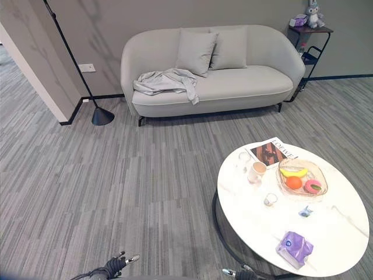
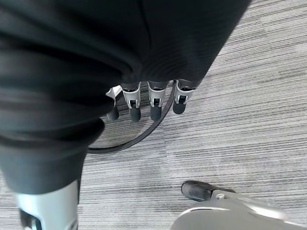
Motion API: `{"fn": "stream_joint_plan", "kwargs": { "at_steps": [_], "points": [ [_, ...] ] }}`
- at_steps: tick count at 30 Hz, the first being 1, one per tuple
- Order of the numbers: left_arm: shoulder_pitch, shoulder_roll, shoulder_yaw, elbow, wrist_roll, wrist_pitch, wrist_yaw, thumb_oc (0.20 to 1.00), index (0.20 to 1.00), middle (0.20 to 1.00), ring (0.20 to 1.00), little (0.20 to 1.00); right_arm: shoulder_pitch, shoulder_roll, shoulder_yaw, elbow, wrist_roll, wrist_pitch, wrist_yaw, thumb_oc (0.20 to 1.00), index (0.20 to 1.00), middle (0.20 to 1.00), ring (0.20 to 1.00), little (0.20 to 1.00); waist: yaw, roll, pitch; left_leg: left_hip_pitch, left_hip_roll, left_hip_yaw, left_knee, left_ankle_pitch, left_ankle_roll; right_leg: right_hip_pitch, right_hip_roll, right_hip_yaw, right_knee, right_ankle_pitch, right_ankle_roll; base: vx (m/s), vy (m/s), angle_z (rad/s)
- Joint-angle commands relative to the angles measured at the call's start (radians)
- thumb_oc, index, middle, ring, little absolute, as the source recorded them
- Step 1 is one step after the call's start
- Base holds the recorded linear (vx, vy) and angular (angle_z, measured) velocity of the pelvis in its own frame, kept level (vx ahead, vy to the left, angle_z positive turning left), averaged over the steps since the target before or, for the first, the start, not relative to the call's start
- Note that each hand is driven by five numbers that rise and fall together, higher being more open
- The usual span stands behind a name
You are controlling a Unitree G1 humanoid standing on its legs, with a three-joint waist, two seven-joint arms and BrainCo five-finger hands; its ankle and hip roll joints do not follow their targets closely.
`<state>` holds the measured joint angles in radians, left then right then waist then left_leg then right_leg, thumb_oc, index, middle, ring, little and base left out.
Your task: Hang the clothes on the sofa on the clothes rack.
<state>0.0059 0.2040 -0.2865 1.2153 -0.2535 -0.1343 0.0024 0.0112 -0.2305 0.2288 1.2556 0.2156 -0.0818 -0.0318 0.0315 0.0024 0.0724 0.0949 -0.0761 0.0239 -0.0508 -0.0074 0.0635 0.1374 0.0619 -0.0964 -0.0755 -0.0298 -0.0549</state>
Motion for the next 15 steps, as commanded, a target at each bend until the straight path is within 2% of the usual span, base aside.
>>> {"fn": "stream_joint_plan", "kwargs": {
  "at_steps": [1, 11, 15],
  "points": [
    [-0.068, -0.010, -0.016, 0.034, 0.030, -0.028, 0.007, 1.000, 1.000, 1.000, 1.000, 1.000, -0.045, -0.019, 0.045, 0.016, -0.014, -0.019, -0.002, 1.000, 1.000, 1.000, 1.000, 1.000, 0.000, -0.024, -0.012, 0.024, 0.052, -0.075, -0.036, -0.027, -0.067, -0.004, -0.121, 0.028, -0.012, 0.048, 0.135, 0.01, -0.041, 0.00],
    [-0.073, -0.009, -0.009, 0.039, 0.005, -0.022, -0.001, 1.000, 1.000, 1.000, 1.000, 1.000, -0.033, -0.018, 0.050, 0.014, -0.008, -0.013, 0.012, 1.000, 1.000, 1.000, 1.000, 1.000, -0.001, -0.029, 0.000, 0.032, 0.072, -0.090, -0.036, -0.025, -0.078, -0.006, -0.099, 0.036, -0.012, 0.037, 0.117, 0.04, -0.069, 0.02],
    [-0.084, -0.006, -0.012, 0.033, 0.000, -0.021, -0.001, 1.000, 1.000, 1.000, 1.000, 1.000, -0.032, -0.020, 0.049, 0.011, 0.002, -0.016, 0.013, 1.000, 1.000, 1.000, 1.000, 1.000, 0.002, -0.038, 0.017, 0.035, 0.099, -0.096, -0.032, -0.012, -0.094, -0.006, -0.075, 0.050, -0.012, 0.024, 0.098, 0.05, -0.123, 0.00]
  ]
}}
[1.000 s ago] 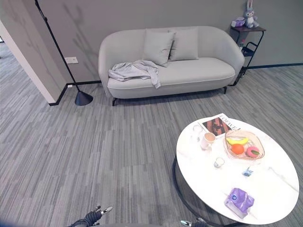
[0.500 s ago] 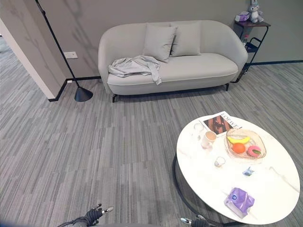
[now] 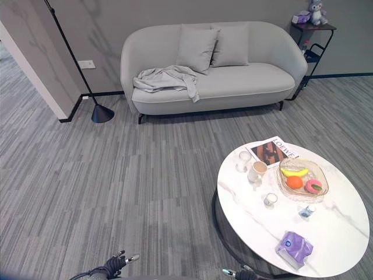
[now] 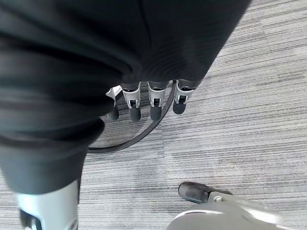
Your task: Hang the clothes on the sofa on the clothes rack.
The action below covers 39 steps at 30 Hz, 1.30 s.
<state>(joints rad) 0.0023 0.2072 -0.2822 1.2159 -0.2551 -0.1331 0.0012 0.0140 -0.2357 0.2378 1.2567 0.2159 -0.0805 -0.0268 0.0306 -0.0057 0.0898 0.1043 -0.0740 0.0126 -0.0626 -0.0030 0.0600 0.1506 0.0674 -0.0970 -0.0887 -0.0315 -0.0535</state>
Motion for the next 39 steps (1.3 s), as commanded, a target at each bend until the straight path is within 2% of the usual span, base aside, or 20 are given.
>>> {"fn": "stream_joint_plan", "kwargs": {
  "at_steps": [1, 3, 5, 8, 11, 12, 14, 18, 20, 22, 23, 24, 26, 28, 31, 32, 33, 35, 37, 39],
  "points": [
    [-0.087, -0.007, -0.017, 0.030, -0.005, -0.020, 0.001, 1.000, 1.000, 1.000, 1.000, 1.000, -0.039, -0.018, 0.039, 0.008, 0.004, -0.018, 0.008, 1.000, 1.000, 1.000, 1.000, 1.000, 0.005, -0.042, 0.019, -0.015, 0.108, -0.082, 0.062, -0.027, -0.102, -0.019, -0.074, 0.052, 0.001, 0.021, 0.085, 0.02, -0.138, 0.03],
    [-0.091, -0.005, -0.019, 0.025, -0.009, -0.019, 0.002, 1.000, 1.000, 1.000, 1.000, 1.000, -0.043, -0.021, 0.039, 0.005, 0.008, -0.019, 0.008, 1.000, 1.000, 1.000, 1.000, 1.000, 0.009, -0.048, 0.032, -0.050, 0.105, -0.078, 0.128, -0.026, -0.109, -0.018, -0.073, 0.049, 0.001, 0.020, 0.079, -0.02, -0.143, 0.06],
    [-0.105, -0.005, -0.019, 0.014, -0.028, -0.020, 0.004, 1.000, 1.000, 1.000, 1.000, 1.000, -0.051, -0.036, 0.042, -0.012, 0.010, -0.023, 0.005, 1.000, 1.000, 1.000, 1.000, 1.000, 0.026, -0.061, 0.077, -0.200, 0.094, -0.095, 0.362, 0.055, -0.115, -0.011, -0.073, 0.038, 0.010, 0.018, 0.062, -0.02, -0.158, 0.03],
    [-0.108, -0.005, -0.019, 0.011, -0.035, -0.020, 0.009, 1.000, 1.000, 1.000, 1.000, 1.000, -0.060, -0.041, 0.046, -0.015, 0.011, -0.020, -0.004, 1.000, 1.000, 1.000, 1.000, 1.000, 0.035, -0.065, 0.095, -0.297, 0.093, -0.091, 0.450, 0.089, -0.101, -0.002, -0.069, 0.028, 0.011, 0.002, 0.052, 0.06, -0.084, -0.01],
    [-0.095, -0.005, 0.005, 0.010, -0.054, -0.021, 0.007, 1.000, 1.000, 1.000, 1.000, 1.000, -0.060, -0.051, 0.044, -0.027, 0.014, -0.019, -0.002, 1.000, 1.000, 1.000, 1.000, 1.000, 0.066, -0.060, 0.091, -0.363, 0.072, -0.038, 0.292, 0.072, -0.091, 0.029, -0.059, 0.029, 0.001, -0.030, 0.068, 0.30, -0.016, 0.14],
    [-0.078, -0.002, 0.014, -0.002, -0.051, -0.023, 0.007, 1.000, 1.000, 1.000, 1.000, 1.000, -0.068, -0.057, 0.049, -0.032, 0.013, -0.023, -0.001, 1.000, 1.000, 1.000, 1.000, 1.000, 0.087, -0.041, 0.081, -0.388, 0.071, 0.014, 0.104, 0.144, -0.099, 0.052, -0.040, 0.037, 0.001, -0.059, 0.076, 0.47, 0.072, 0.07],
    [-0.062, 0.000, 0.023, -0.007, -0.043, -0.024, 0.006, 1.000, 1.000, 1.000, 1.000, 1.000, -0.087, -0.050, 0.056, -0.037, 0.013, -0.021, -0.002, 1.000, 1.000, 1.000, 1.000, 1.000, 0.112, -0.032, 0.068, -0.453, 0.065, 0.091, -0.025, 0.173, -0.114, 0.099, -0.028, 0.077, 0.001, -0.097, 0.079, 0.55, 0.129, 0.04],
    [-0.029, 0.008, 0.055, 0.025, -0.040, -0.024, 0.000, 1.000, 1.000, 1.000, 1.000, 1.000, -0.081, -0.024, 0.068, -0.037, -0.022, -0.016, 0.017, 1.000, 1.000, 1.000, 1.000, 1.000, 0.133, -0.051, 0.005, -0.387, 0.033, 0.046, -0.025, 0.214, -0.084, 0.154, -0.057, 0.124, 0.001, -0.108, 0.099, 0.52, 0.167, -0.87],
    [-0.024, 0.020, 0.064, 0.034, -0.032, -0.023, -0.001, 1.000, 1.000, 1.000, 1.000, 1.000, -0.077, -0.010, 0.073, -0.030, -0.037, -0.013, 0.025, 1.000, 1.000, 1.000, 1.000, 1.000, 0.145, -0.081, -0.019, -0.346, 0.006, 0.018, -0.025, 0.196, -0.066, 0.156, -0.097, 0.136, 0.046, -0.071, 0.126, 0.49, 0.134, -0.42],
    [-0.026, 0.029, 0.067, 0.034, -0.028, -0.020, -0.003, 1.000, 1.000, 1.000, 1.000, 1.000, -0.075, 0.000, 0.078, -0.023, -0.042, -0.013, 0.032, 1.000, 1.000, 1.000, 1.000, 1.000, 0.158, -0.104, -0.036, -0.300, -0.021, 0.009, -0.025, 0.169, -0.041, 0.130, -0.137, 0.135, 0.171, 0.024, 0.172, 0.51, 0.159, -0.35],
    [-0.030, 0.037, 0.061, 0.020, -0.033, -0.017, -0.007, 1.000, 1.000, 1.000, 1.000, 1.000, -0.080, -0.006, 0.072, -0.018, -0.036, -0.012, 0.035, 1.000, 1.000, 1.000, 1.000, 1.000, 0.157, -0.098, -0.030, -0.246, -0.041, -0.012, -0.025, 0.137, -0.010, 0.057, -0.155, 0.144, 0.396, 0.193, 0.215, 0.39, 0.160, -0.59],
    [-0.030, 0.037, 0.061, 0.020, -0.033, -0.017, -0.007, 1.000, 1.000, 1.000, 1.000, 1.000, -0.080, -0.007, 0.072, -0.018, -0.036, -0.012, 0.035, 1.000, 1.000, 1.000, 1.000, 1.000, 0.158, -0.096, -0.032, -0.248, -0.039, -0.011, -0.025, 0.138, -0.011, 0.055, -0.152, 0.146, 0.395, 0.196, 0.215, 0.36, 0.184, -0.38],
    [-0.037, 0.044, 0.053, -0.002, -0.046, -0.015, -0.008, 1.000, 1.000, 1.000, 1.000, 1.000, -0.082, -0.013, 0.063, -0.023, -0.028, -0.008, 0.033, 1.000, 1.000, 1.000, 1.000, 1.000, 0.131, -0.062, -0.011, -0.172, -0.029, -0.060, -0.025, 0.099, 0.019, -0.065, -0.138, 0.142, 0.660, 0.307, 0.211, 0.28, 0.185, 0.21],
    [-0.046, 0.045, 0.043, -0.020, -0.054, -0.012, -0.005, 1.000, 1.000, 1.000, 1.000, 1.000, -0.079, -0.019, 0.050, -0.029, -0.031, -0.005, 0.031, 1.000, 1.000, 1.000, 1.000, 1.000, 0.094, -0.010, 0.014, -0.115, -0.003, -0.094, -0.025, 0.070, 0.037, -0.206, -0.160, 0.083, 0.810, 0.263, 0.189, 0.37, 0.207, 0.14],
    [-0.066, 0.047, 0.033, -0.043, -0.069, -0.016, -0.005, 1.000, 1.000, 1.000, 1.000, 1.000, -0.062, -0.029, 0.043, -0.025, -0.035, -0.002, 0.028, 1.000, 1.000, 1.000, 1.000, 1.000, 0.061, 0.013, 0.040, -0.041, 0.017, -0.117, -0.025, 0.015, 0.027, -0.287, -0.243, -0.052, 0.607, 0.156, 0.161, 0.48, -0.017, 0.63],
    [-0.068, 0.048, 0.029, -0.052, -0.079, -0.025, -0.002, 1.000, 1.000, 1.000, 1.000, 1.000, -0.061, -0.041, 0.043, -0.011, -0.043, 0.003, 0.030, 1.000, 1.000, 1.000, 1.000, 1.000, 0.047, -0.003, 0.051, 0.005, 0.020, -0.130, -0.025, -0.029, 0.003, -0.300, -0.255, -0.101, 0.320, 0.152, 0.175, 0.47, -0.159, 0.55],
    [-0.069, 0.049, 0.030, -0.052, -0.079, -0.025, -0.002, 1.000, 1.000, 1.000, 1.000, 1.000, -0.062, -0.041, 0.043, -0.011, -0.043, 0.003, 0.030, 1.000, 1.000, 1.000, 1.000, 1.000, 0.045, -0.001, 0.051, 0.005, 0.021, -0.132, -0.025, -0.028, 0.002, -0.295, -0.253, -0.104, 0.312, 0.157, 0.175, 0.53, -0.224, 0.47],
    [-0.069, 0.050, 0.031, -0.055, -0.069, -0.029, 0.004, 1.000, 1.000, 1.000, 1.000, 1.000, -0.064, -0.048, 0.035, 0.013, -0.042, 0.006, 0.026, 1.000, 1.000, 1.000, 1.000, 1.000, 0.027, -0.013, 0.058, 0.059, 0.029, -0.172, -0.025, -0.084, -0.019, -0.319, -0.226, -0.081, 0.046, 0.204, 0.201, 0.49, -0.163, 0.50],
    [-0.070, 0.040, 0.043, -0.025, -0.063, -0.037, 0.001, 1.000, 1.000, 1.000, 1.000, 1.000, -0.067, -0.048, 0.019, 0.037, -0.045, 0.009, 0.024, 1.000, 1.000, 1.000, 1.000, 1.000, 0.012, -0.018, 0.060, 0.104, 0.061, -0.196, -0.025, -0.123, -0.045, -0.436, -0.199, -0.013, 0.001, 0.224, 0.240, 0.55, -0.176, 0.42],
    [-0.065, 0.035, 0.049, -0.003, -0.055, -0.036, 0.006, 1.000, 1.000, 1.000, 1.000, 1.000, -0.049, -0.049, 0.020, 0.045, -0.046, 0.009, 0.024, 1.000, 1.000, 1.000, 1.000, 1.000, 0.007, -0.036, 0.046, 0.130, 0.080, -0.209, -0.025, -0.148, -0.052, -0.400, -0.190, -0.014, 0.001, 0.249, 0.220, 0.49, -0.253, 0.68]
  ]
}}
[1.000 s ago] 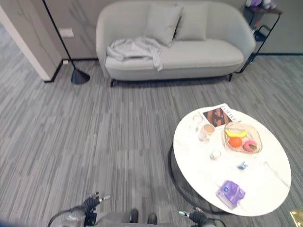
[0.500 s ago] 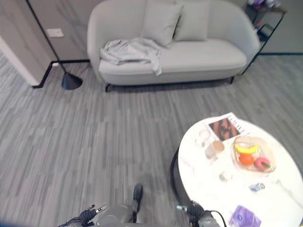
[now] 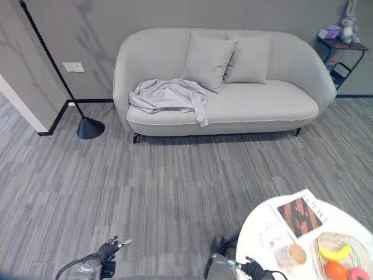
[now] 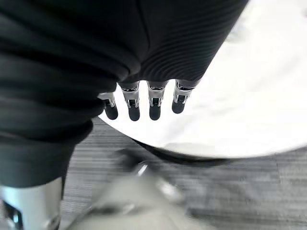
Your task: Hang the clothes on the sofa on the clothes rack.
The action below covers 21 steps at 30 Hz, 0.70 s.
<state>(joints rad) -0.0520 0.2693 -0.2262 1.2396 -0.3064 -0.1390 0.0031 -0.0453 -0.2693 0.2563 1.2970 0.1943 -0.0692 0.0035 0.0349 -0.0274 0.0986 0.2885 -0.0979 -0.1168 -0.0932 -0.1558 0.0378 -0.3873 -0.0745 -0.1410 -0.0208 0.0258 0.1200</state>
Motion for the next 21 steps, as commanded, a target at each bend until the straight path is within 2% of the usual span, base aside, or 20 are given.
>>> {"fn": "stream_joint_plan", "kwargs": {
  "at_steps": [1, 2, 3, 4, 5, 6, 7, 9, 10, 11, 12, 13, 14, 15, 16, 17, 18, 19, 20, 21],
  "points": [
    [-0.011, -0.027, -0.007, -0.027, -0.003, -0.030, 0.005, 1.000, 1.000, 1.000, 1.000, 1.000, 0.010, -0.015, 0.001, 0.005, -0.025, -0.003, -0.007, 1.000, 1.000, 1.000, 1.000, 1.000, 0.003, -0.014, 0.037, -0.053, 0.104, -0.080, 0.006, 0.005, -0.030, 0.139, -0.048, 0.029, -0.066, 0.192, 0.047, 0.54, -0.319, 0.88],
    [-0.011, -0.033, -0.008, -0.027, -0.001, -0.029, 0.003, 1.000, 1.000, 1.000, 1.000, 1.000, 0.023, -0.022, -0.007, 0.006, -0.022, -0.004, -0.007, 1.000, 1.000, 1.000, 1.000, 1.000, -0.008, -0.011, 0.025, -0.034, 0.137, -0.084, 0.006, 0.007, -0.043, 0.160, -0.033, 0.041, -0.066, 0.192, 0.035, 0.50, -0.317, 0.51],
    [-0.008, -0.041, -0.004, -0.006, -0.012, -0.029, 0.004, 1.000, 1.000, 1.000, 1.000, 1.000, 0.036, -0.025, -0.017, 0.014, -0.017, -0.007, -0.013, 1.000, 1.000, 1.000, 1.000, 1.000, -0.016, 0.002, 0.004, -0.015, 0.190, -0.083, 0.023, 0.079, -0.074, 0.195, -0.009, 0.043, -0.066, 0.198, 0.021, 0.50, -0.319, 0.62],
    [-0.008, -0.042, -0.004, -0.006, -0.012, -0.029, 0.004, 1.000, 1.000, 1.000, 1.000, 1.000, 0.036, -0.026, -0.017, 0.014, -0.017, -0.007, -0.013, 1.000, 1.000, 1.000, 1.000, 1.000, -0.017, 0.005, 0.005, -0.011, 0.194, -0.083, 0.020, 0.079, -0.075, 0.197, -0.006, 0.041, -0.066, 0.197, 0.020, 0.46, -0.308, 0.74],
    [-0.004, -0.044, -0.003, 0.002, -0.013, -0.028, 0.003, 1.000, 1.000, 1.000, 1.000, 1.000, 0.043, -0.028, -0.017, 0.012, -0.009, -0.011, -0.012, 1.000, 1.000, 1.000, 1.000, 1.000, -0.021, 0.008, -0.001, -0.025, 0.210, -0.082, 0.072, 0.115, -0.088, 0.222, 0.002, 0.032, -0.066, 0.188, 0.009, 0.46, -0.330, 0.78],
    [0.003, -0.044, -0.011, 0.011, -0.010, -0.025, -0.003, 1.000, 1.000, 1.000, 1.000, 1.000, 0.051, -0.036, -0.018, -0.006, 0.011, -0.021, -0.011, 1.000, 1.000, 1.000, 1.000, 1.000, -0.034, 0.003, -0.004, -0.084, 0.240, -0.047, 0.247, 0.214, -0.128, 0.284, 0.019, 0.015, -0.066, 0.146, -0.026, 0.46, -0.329, 0.46],
    [0.003, -0.044, -0.011, 0.011, -0.010, -0.025, -0.003, 1.000, 1.000, 1.000, 1.000, 1.000, 0.051, -0.037, -0.018, -0.006, 0.011, -0.021, -0.011, 1.000, 1.000, 1.000, 1.000, 1.000, -0.035, 0.004, -0.004, -0.086, 0.240, -0.049, 0.252, 0.211, -0.129, 0.285, 0.020, 0.013, -0.066, 0.146, -0.027, 0.41, -0.308, 0.22],
    [0.005, -0.040, -0.011, 0.001, -0.019, -0.021, -0.008, 1.000, 1.000, 1.000, 1.000, 1.000, 0.057, -0.045, -0.020, -0.013, 0.019, -0.026, -0.011, 1.000, 1.000, 1.000, 1.000, 1.000, -0.026, -0.019, 0.015, -0.176, 0.250, -0.009, 0.452, 0.283, -0.123, 0.358, 0.026, -0.005, -0.066, 0.103, -0.067, 0.30, -0.303, 0.04],
    [0.004, -0.037, -0.011, -0.008, -0.017, -0.021, -0.006, 1.000, 1.000, 1.000, 1.000, 1.000, 0.052, -0.052, -0.021, -0.017, 0.021, -0.025, -0.012, 1.000, 1.000, 1.000, 1.000, 1.000, -0.025, -0.026, 0.026, -0.211, 0.275, 0.033, 0.510, 0.304, -0.101, 0.392, 0.035, -0.012, -0.066, 0.082, -0.082, 0.31, -0.368, 0.11],
    [0.002, -0.035, -0.015, -0.013, -0.015, -0.017, -0.006, 1.000, 1.000, 1.000, 1.000, 1.000, 0.046, -0.058, -0.023, -0.018, 0.024, -0.021, -0.016, 1.000, 1.000, 1.000, 1.000, 1.000, -0.015, -0.036, 0.041, -0.262, 0.278, 0.055, 0.594, 0.301, -0.084, 0.415, 0.037, -0.007, -0.066, 0.065, -0.093, 0.25, -0.310, 0.20],
    [-0.005, -0.036, -0.016, -0.018, -0.019, -0.015, -0.004, 1.000, 1.000, 1.000, 1.000, 1.000, 0.032, -0.064, -0.017, -0.019, 0.027, -0.020, -0.021, 1.000, 1.000, 1.000, 1.000, 1.000, -0.002, -0.051, 0.052, -0.320, 0.238, 0.067, 0.623, 0.261, -0.067, 0.432, 0.030, 0.001, -0.066, 0.048, -0.097, 0.33, -0.268, -0.08],
    [-0.013, -0.039, -0.017, -0.024, -0.017, -0.016, -0.003, 1.000, 1.000, 1.000, 1.000, 1.000, 0.015, -0.068, -0.013, -0.033, 0.039, -0.020, -0.022, 1.000, 1.000, 1.000, 1.000, 1.000, 0.016, -0.054, 0.060, -0.408, 0.197, 0.095, 0.611, 0.214, -0.068, 0.465, 0.038, 0.014, -0.066, 0.017, -0.092, 0.52, -0.211, -0.63],
    [-0.014, -0.042, -0.020, -0.026, -0.019, -0.017, -0.001, 1.000, 1.000, 1.000, 1.000, 1.000, 0.003, -0.074, -0.011, -0.050, 0.045, -0.026, -0.023, 1.000, 1.000, 1.000, 1.000, 1.000, 0.038, -0.048, 0.069, -0.448, 0.172, 0.147, 0.462, 0.173, -0.062, 0.498, 0.045, 0.025, -0.066, -0.010, -0.082, 0.43, -0.117, -0.89],
    [-0.014, -0.042, -0.020, -0.026, -0.019, -0.017, -0.001, 1.000, 1.000, 1.000, 1.000, 1.000, 0.003, -0.074, -0.011, -0.050, 0.044, -0.026, -0.023, 1.000, 1.000, 1.000, 1.000, 1.000, 0.038, -0.050, 0.068, -0.447, 0.169, 0.148, 0.455, 0.178, -0.062, 0.497, 0.043, 0.025, -0.066, -0.009, -0.081, 0.41, -0.025, -0.68],
    [-0.011, -0.042, -0.019, -0.032, -0.017, -0.017, 0.000, 1.000, 1.000, 1.000, 1.000, 1.000, -0.008, -0.074, -0.004, -0.055, 0.047, -0.029, -0.025, 1.000, 1.000, 1.000, 1.000, 1.000, 0.056, -0.043, 0.065, -0.465, 0.137, 0.166, 0.335, 0.187, -0.055, 0.522, 0.057, 0.036, -0.066, -0.028, -0.078, 0.34, 0.025, -0.27],
    [-0.006, -0.041, -0.015, -0.039, -0.016, -0.017, -0.002, 1.000, 1.000, 1.000, 1.000, 1.000, -0.016, -0.071, 0.001, -0.058, 0.048, -0.031, -0.024, 1.000, 1.000, 1.000, 1.000, 1.000, 0.076, -0.027, 0.062, -0.471, 0.109, 0.160, 0.207, 0.230, -0.055, 0.547, 0.081, 0.056, -0.066, -0.045, -0.074, 0.63, 0.057, -0.13],
    [0.002, -0.041, -0.013, -0.038, -0.018, -0.021, -0.001, 1.000, 1.000, 1.000, 1.000, 1.000, -0.018, -0.068, 0.005, -0.056, 0.046, -0.034, -0.025, 1.000, 1.000, 1.000, 1.000, 1.000, 0.098, -0.008, 0.053, -0.502, 0.081, 0.145, 0.045, 0.300, -0.065, 0.574, 0.111, 0.081, -0.066, -0.074, -0.078, 0.47, 0.054, -0.21],
    [0.003, -0.041, -0.013, -0.038, -0.018, -0.021, 0.000, 1.000, 1.000, 1.000, 1.000, 1.000, -0.017, -0.068, 0.005, -0.056, 0.046, -0.034, -0.025, 1.000, 1.000, 1.000, 1.000, 1.000, 0.098, -0.011, 0.056, -0.491, 0.077, 0.146, 0.034, 0.304, -0.064, 0.580, 0.107, 0.080, -0.066, -0.077, -0.077, 0.48, 0.050, -0.32],
    [0.008, -0.041, -0.013, -0.039, -0.012, -0.020, 0.001, 1.000, 1.000, 1.000, 1.000, 1.000, -0.020, -0.063, 0.003, -0.054, 0.044, -0.035, -0.027, 1.000, 1.000, 1.000, 1.000, 1.000, 0.107, -0.005, 0.056, -0.565, 0.084, 0.179, 0.006, 0.311, -0.081, 0.613, 0.118, 0.091, -0.066, -0.105, -0.082, 0.33, 0.045, -0.43],
    [0.010, -0.038, -0.012, -0.040, -0.012, -0.019, -0.001, 1.000, 1.000, 1.000, 1.000, 1.000, -0.020, -0.060, 0.005, -0.057, 0.040, -0.033, -0.026, 1.000, 1.000, 1.000, 1.000, 1.000, 0.110, -0.008, 0.053, -0.587, 0.086, 0.220, 0.006, 0.310, -0.084, 0.628, 0.113, 0.102, -0.066, -0.111, -0.082, 0.46, 0.076, -1.00]
  ]
}}
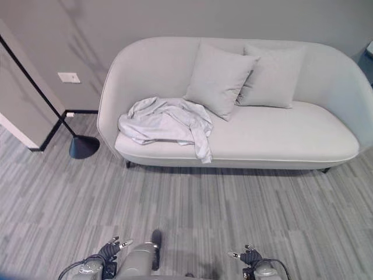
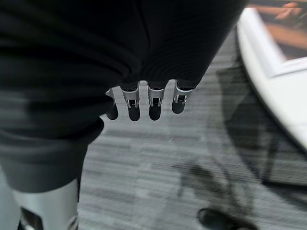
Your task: Hang the clothes on the sofa on the clothes rack.
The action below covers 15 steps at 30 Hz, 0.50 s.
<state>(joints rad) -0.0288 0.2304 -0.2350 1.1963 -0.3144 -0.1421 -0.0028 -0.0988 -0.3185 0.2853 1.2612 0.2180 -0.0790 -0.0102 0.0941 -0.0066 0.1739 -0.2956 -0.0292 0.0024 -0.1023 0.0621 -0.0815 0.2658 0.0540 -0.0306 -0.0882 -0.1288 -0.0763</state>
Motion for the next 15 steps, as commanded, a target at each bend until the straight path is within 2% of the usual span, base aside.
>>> {"fn": "stream_joint_plan", "kwargs": {
  "at_steps": [1, 2, 3, 4, 6, 7, 8, 9, 11, 12, 13, 14, 15],
  "points": [
    [-0.010, 0.003, 0.002, 0.009, -0.006, -0.015, 0.003, 1.000, 1.000, 1.000, 1.000, 1.000, 0.033, -0.004, -0.019, -0.022, 0.013, -0.020, -0.011, 1.000, 1.000, 1.000, 1.000, 1.000, 0.057, -0.026, -0.022, -0.011, 0.024, 0.143, 0.015, 0.104, 0.033, -0.010, -0.010, 0.002, 0.001, 0.036, 0.113, 0.45, 0.121, -0.97],
    [0.003, 0.005, 0.021, 0.016, -0.007, -0.011, -0.001, 1.000, 1.000, 1.000, 1.000, 1.000, 0.030, 0.008, -0.009, -0.022, -0.003, -0.013, -0.003, 1.000, 1.000, 1.000, 1.000, 1.000, 0.065, -0.025, -0.043, 0.012, 0.031, 0.168, 0.015, 0.106, 0.047, 0.005, -0.009, 0.011, 0.001, 0.025, 0.123, 0.62, 0.211, -0.93],
    [0.015, 0.007, 0.034, 0.022, -0.007, -0.015, -0.002, 1.000, 1.000, 1.000, 1.000, 1.000, 0.043, 0.023, 0.004, -0.017, -0.027, -0.009, 0.006, 1.000, 1.000, 1.000, 1.000, 1.000, 0.077, -0.034, -0.067, 0.043, 0.026, 0.156, 0.015, 0.153, 0.063, 0.033, -0.021, 0.030, 0.001, 0.010, 0.120, 0.47, 0.180, -0.16],
    [0.016, 0.007, 0.034, 0.022, -0.007, -0.015, -0.002, 1.000, 1.000, 1.000, 1.000, 1.000, 0.044, 0.024, 0.004, -0.018, -0.027, -0.009, 0.006, 1.000, 1.000, 1.000, 1.000, 1.000, 0.077, -0.035, -0.066, 0.044, 0.025, 0.157, 0.015, 0.153, 0.063, 0.034, -0.022, 0.030, 0.001, 0.009, 0.121, 0.50, 0.200, -0.19],
    [0.023, 0.014, 0.050, 0.038, 0.001, -0.013, -0.004, 1.000, 1.000, 1.000, 1.000, 1.000, 0.059, 0.042, 0.008, -0.007, -0.049, -0.005, 0.014, 1.000, 1.000, 1.000, 1.000, 1.000, 0.091, -0.074, -0.100, 0.081, -0.005, 0.131, 0.015, 0.138, 0.082, 0.058, -0.068, 0.039, 0.013, 0.031, 0.150, 0.42, 0.163, -0.54],
    [0.023, 0.016, 0.053, 0.049, -0.001, -0.014, -0.005, 1.000, 1.000, 1.000, 1.000, 1.000, 0.064, 0.048, 0.009, 0.002, -0.052, -0.004, 0.019, 1.000, 1.000, 1.000, 1.000, 1.000, 0.094, -0.089, -0.108, 0.099, -0.015, 0.124, 0.015, 0.130, 0.090, 0.048, -0.089, 0.032, 0.062, 0.062, 0.168, 0.55, 0.229, -0.79],
    [0.022, 0.026, 0.056, 0.045, -0.003, -0.009, -0.011, 1.000, 1.000, 1.000, 1.000, 1.000, 0.068, 0.054, 0.013, 0.023, -0.067, -0.002, 0.026, 1.000, 1.000, 1.000, 1.000, 1.000, 0.105, -0.111, -0.113, 0.147, -0.043, 0.108, 0.015, 0.098, 0.111, 0.008, -0.131, 0.015, 0.217, 0.170, 0.234, 0.40, 0.181, -0.49],
    [0.022, 0.026, 0.056, 0.045, -0.003, -0.009, -0.011, 1.000, 1.000, 1.000, 1.000, 1.000, 0.067, 0.053, 0.013, 0.023, -0.067, -0.002, 0.026, 1.000, 1.000, 1.000, 1.000, 1.000, 0.106, -0.109, -0.115, 0.145, -0.041, 0.109, 0.015, 0.099, 0.111, 0.005, -0.129, 0.017, 0.217, 0.172, 0.233, 0.37, 0.184, -0.26],
    [0.012, 0.034, 0.050, 0.035, -0.003, -0.007, -0.012, 1.000, 1.000, 1.000, 1.000, 1.000, 0.061, 0.049, 0.013, 0.018, -0.062, -0.003, 0.029, 1.000, 1.000, 1.000, 1.000, 1.000, 0.096, -0.106, -0.100, 0.198, -0.056, 0.089, 0.015, 0.066, 0.130, -0.072, -0.151, 0.009, 0.420, 0.312, 0.276, 0.24, 0.181, 0.03],
    [0.005, 0.039, 0.042, 0.032, 0.000, -0.006, -0.011, 1.000, 1.000, 1.000, 1.000, 1.000, 0.053, 0.047, 0.010, 0.011, -0.057, -0.002, 0.028, 1.000, 1.000, 1.000, 1.000, 1.000, 0.078, -0.096, -0.083, 0.237, -0.055, 0.076, 0.015, 0.045, 0.142, -0.126, -0.156, 0.004, 0.548, 0.371, 0.275, 0.30, 0.232, 0.30],
    [-0.004, 0.044, 0.033, 0.033, 0.006, -0.001, -0.009, 1.000, 1.000, 1.000, 1.000, 1.000, 0.048, 0.046, 0.006, 0.003, -0.056, -0.001, 0.026, 1.000, 1.000, 1.000, 1.000, 1.000, 0.063, -0.071, -0.078, 0.265, -0.041, 0.060, 0.015, 0.023, 0.151, -0.189, -0.169, -0.018, 0.629, 0.376, 0.262, 0.30, 0.226, 0.32],
    [-0.008, 0.048, 0.029, 0.030, 0.008, -0.002, -0.007, 1.000, 1.000, 1.000, 1.000, 1.000, 0.047, 0.048, 0.007, -0.005, -0.057, -0.001, 0.023, 1.000, 1.000, 1.000, 1.000, 1.000, 0.051, -0.045, -0.073, 0.291, -0.019, 0.049, 0.015, 0.007, 0.156, -0.250, -0.193, -0.057, 0.672, 0.350, 0.239, 0.31, 0.175, 0.49],
    [-0.017, 0.049, 0.025, 0.029, 0.009, -0.003, -0.005, 1.000, 1.000, 1.000, 1.000, 1.000, 0.050, 0.049, 0.008, -0.010, -0.055, -0.002, 0.020, 1.000, 1.000, 1.000, 1.000, 1.000, 0.032, -0.039, -0.062, 0.314, -0.020, 0.034, 0.015, -0.008, 0.155, -0.290, -0.233, -0.104, 0.665, 0.296, 0.215, 0.28, 0.098, 0.52]
  ]
}}
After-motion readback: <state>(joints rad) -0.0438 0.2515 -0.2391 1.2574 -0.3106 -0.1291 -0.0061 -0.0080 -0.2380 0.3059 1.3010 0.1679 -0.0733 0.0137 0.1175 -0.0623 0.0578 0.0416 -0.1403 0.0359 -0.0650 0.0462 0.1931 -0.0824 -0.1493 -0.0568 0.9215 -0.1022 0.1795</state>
